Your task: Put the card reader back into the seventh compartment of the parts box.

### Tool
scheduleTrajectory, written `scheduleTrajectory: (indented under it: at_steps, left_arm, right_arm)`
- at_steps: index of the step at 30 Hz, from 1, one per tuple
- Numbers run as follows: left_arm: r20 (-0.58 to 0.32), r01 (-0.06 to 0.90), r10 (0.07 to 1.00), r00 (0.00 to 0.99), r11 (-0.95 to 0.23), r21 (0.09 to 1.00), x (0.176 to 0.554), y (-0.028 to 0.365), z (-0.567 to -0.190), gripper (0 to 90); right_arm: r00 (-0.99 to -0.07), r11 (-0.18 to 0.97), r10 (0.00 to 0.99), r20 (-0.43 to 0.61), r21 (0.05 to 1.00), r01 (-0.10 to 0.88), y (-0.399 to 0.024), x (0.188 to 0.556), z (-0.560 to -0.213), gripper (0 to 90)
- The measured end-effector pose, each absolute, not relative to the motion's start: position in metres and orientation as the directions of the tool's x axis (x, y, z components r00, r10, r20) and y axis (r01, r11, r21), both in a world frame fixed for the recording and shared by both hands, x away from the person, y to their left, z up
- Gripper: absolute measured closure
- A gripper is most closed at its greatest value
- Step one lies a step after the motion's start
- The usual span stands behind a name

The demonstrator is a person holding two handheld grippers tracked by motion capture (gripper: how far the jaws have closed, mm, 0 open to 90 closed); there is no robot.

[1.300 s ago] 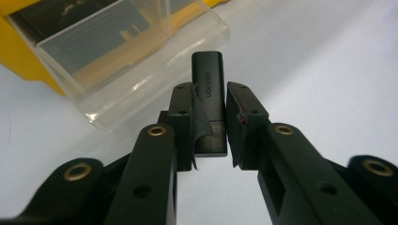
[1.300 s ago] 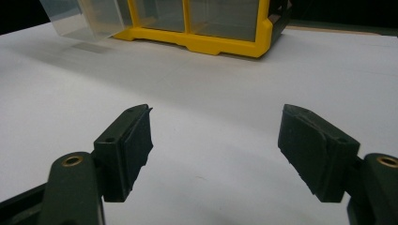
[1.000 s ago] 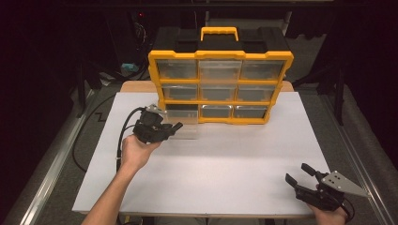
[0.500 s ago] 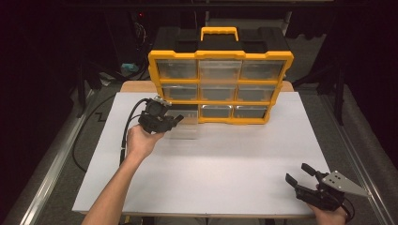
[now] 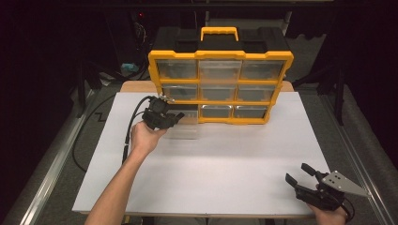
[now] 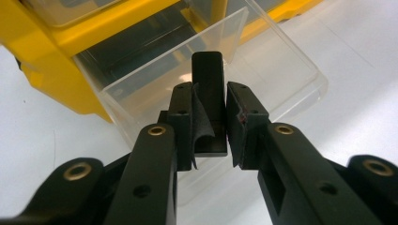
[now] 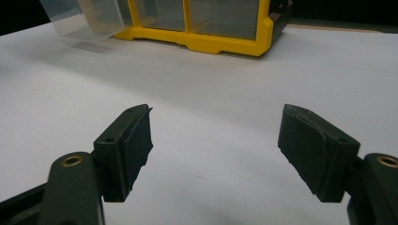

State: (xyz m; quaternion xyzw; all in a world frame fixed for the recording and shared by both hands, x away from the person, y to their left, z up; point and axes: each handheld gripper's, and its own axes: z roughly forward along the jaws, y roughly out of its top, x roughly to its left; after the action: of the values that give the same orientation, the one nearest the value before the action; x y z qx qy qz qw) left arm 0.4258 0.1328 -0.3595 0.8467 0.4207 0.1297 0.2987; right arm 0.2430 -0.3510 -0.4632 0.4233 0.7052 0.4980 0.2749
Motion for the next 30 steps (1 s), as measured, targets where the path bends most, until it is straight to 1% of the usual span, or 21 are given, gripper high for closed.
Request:
scheduleTrajectory:
  at_steps: [8,9,10,17,20,22,30]
  left_arm:
    - [-0.006,0.634,0.79,0.613,-0.487,0.601,0.43,0.13,-0.366,73.0]
    - [-0.008,0.633,0.79,0.613,-0.486,0.603,0.431,0.13,-0.366,70.7]
    - [-0.012,0.633,0.788,0.616,-0.485,0.603,0.431,0.13,-0.366,64.9]
    - [-0.017,0.631,0.787,0.617,-0.481,0.609,0.427,0.13,-0.363,55.2]
    - [-0.034,0.631,0.784,0.62,-0.472,0.615,0.425,0.131,-0.361,51.0]
    - [-0.025,0.624,0.784,0.62,-0.474,0.621,0.422,0.13,-0.36,47.3]
    - [-0.024,0.604,0.778,0.628,-0.467,0.646,0.411,0.129,-0.356,43.5]
  right_arm:
    - [-0.489,0.143,0.871,0.036,0.935,0.323,-0.351,0.243,-0.463,26.4]
    - [-0.49,0.143,0.871,0.035,0.936,0.323,-0.351,0.243,-0.463,26.4]
    - [-0.49,0.143,0.871,0.036,0.936,0.323,-0.351,0.243,-0.463,26.4]
    - [-0.493,0.151,0.87,0.03,0.934,0.324,-0.351,0.243,-0.463,26.4]
    - [-0.491,0.148,0.871,0.031,0.935,0.321,-0.351,0.243,-0.463,26.4]
    - [-0.492,0.15,0.87,0.03,0.934,0.324,-0.351,0.243,-0.463,26.4]
    - [-0.493,0.15,0.869,0.032,0.934,0.325,-0.35,0.244,-0.463,26.4]
